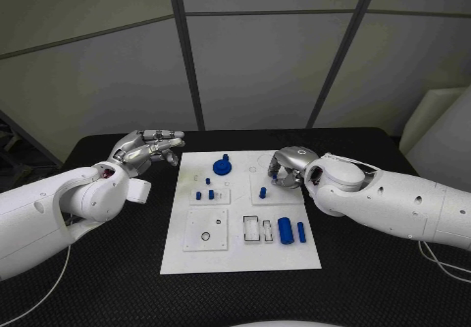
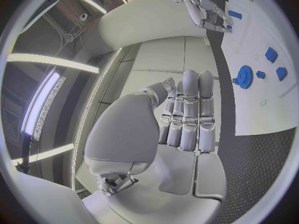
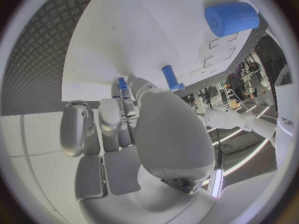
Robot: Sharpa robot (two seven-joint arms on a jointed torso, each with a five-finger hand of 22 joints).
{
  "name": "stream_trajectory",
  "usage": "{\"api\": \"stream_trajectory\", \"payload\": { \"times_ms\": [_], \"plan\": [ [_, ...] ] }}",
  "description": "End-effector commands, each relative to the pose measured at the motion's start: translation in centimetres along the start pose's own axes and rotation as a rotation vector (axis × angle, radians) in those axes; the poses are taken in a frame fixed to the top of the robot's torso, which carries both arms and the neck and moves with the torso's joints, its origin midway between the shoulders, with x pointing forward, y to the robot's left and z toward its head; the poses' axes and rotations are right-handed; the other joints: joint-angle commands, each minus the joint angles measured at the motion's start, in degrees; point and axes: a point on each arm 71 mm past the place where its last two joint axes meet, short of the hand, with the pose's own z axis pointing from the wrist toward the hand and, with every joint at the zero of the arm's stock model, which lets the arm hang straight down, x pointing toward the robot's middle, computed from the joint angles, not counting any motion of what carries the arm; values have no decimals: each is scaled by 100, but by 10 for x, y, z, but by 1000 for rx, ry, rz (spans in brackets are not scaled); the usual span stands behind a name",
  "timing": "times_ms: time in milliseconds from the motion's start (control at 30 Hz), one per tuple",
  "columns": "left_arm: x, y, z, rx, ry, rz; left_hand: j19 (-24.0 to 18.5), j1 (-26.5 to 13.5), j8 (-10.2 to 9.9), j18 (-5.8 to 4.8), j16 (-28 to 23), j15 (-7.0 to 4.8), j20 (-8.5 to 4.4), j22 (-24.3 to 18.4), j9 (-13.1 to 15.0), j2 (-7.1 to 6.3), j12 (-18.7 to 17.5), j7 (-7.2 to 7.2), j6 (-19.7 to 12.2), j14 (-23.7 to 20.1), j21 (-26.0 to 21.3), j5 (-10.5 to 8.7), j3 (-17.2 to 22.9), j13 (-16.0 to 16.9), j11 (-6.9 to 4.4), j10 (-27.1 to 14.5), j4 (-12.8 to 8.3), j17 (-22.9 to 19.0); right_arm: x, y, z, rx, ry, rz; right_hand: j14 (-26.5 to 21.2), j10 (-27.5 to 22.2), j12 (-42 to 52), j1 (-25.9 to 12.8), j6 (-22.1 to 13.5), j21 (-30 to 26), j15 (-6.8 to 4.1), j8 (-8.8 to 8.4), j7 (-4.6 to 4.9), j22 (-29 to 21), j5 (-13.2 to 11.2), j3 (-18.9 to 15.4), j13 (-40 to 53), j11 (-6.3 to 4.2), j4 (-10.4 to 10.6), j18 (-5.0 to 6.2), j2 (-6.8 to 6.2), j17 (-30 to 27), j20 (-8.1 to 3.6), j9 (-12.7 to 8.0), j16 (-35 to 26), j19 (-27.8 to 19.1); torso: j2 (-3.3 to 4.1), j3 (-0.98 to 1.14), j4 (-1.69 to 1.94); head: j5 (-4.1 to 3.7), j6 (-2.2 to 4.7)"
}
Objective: Assemble the parts on the task board
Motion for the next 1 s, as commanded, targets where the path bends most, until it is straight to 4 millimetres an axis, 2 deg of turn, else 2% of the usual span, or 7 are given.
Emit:
{"api": "stream_trajectory", "payload": {
  "times_ms": [33,300,367,800,867,1000],
  "plan": [
    [1,-2,0,15,5,-38,-45,-42,-21,-104,-31,0,6,-5,-7,26,-16,1,26,-38,-33,-25,-28,-7,23,-5,-8,-10,-1,1,-1,3,-8,-13,122,105,37,39,86,79,-64,38,-22,584,34,92,-33,-30,-53,-113,64,11,-33,-4,38,93,-3,4,-4,3,-6],
    [-2,0,-2,4,0,-37,-44,-38,-28,-104,-42,0,6,-16,-9,34,-18,3,23,-41,-47,-23,-31,-8,24,-10,-14,-15,-1,0,-3,9,-1,-16,134,221,6,111,183,208,-99,29,-46,692,81,274,-128,-63,-224,-143,124,38,-76,-14,105,147,-7,8,1,-2,-32],
    [-3,0,-2,2,-1,-37,-44,-38,-28,-104,-42,0,6,-16,-9,34,-18,3,23,-41,-47,-23,-31,-8,24,-10,-14,-15,-1,0,-3,8,-3,-17,135,230,0,117,190,227,-101,22,-46,709,87,307,-147,-64,-260,-147,128,39,-80,-18,114,154,-6,4,2,-3,-32],
    [-4,2,-3,-10,0,-39,-40,-35,-43,-104,-61,3,7,-35,-13,41,-28,10,14,-45,-71,-21,-40,-11,31,-28,-27,-24,-2,1,-4,5,-12,-17,135,235,-11,92,202,286,-102,-1,-39,760,101,413,-216,-56,-359,-161,146,41,-83,-35,145,177,-4,-2,-1,-15,-33],
    [-4,2,-3,-11,1,-39,-40,-35,-43,-104,-61,3,7,-35,-13,41,-28,10,14,-45,-71,-21,-40,-11,31,-28,-27,-24,-3,2,-4,3,-25,-13,137,285,3,79,240,326,-107,7,-44,794,100,468,-237,-66,-409,-170,183,51,-88,-34,169,194,-2,-2,0,-16,-32],
    [-3,3,-3,-13,2,-40,-39,-36,-48,-104,-67,5,8,-41,-15,45,-32,13,11,-46,-79,-21,-42,-12,34,-34,-29,-28,-5,5,-3,-5,-56,-1,121,527,79,44,418,728,-166,76,-99,1104,96,518,-217,-138,-511,-267,280,-112,-126,5,71,379,-2,-2,-2,-30,-41]
  ]
}}
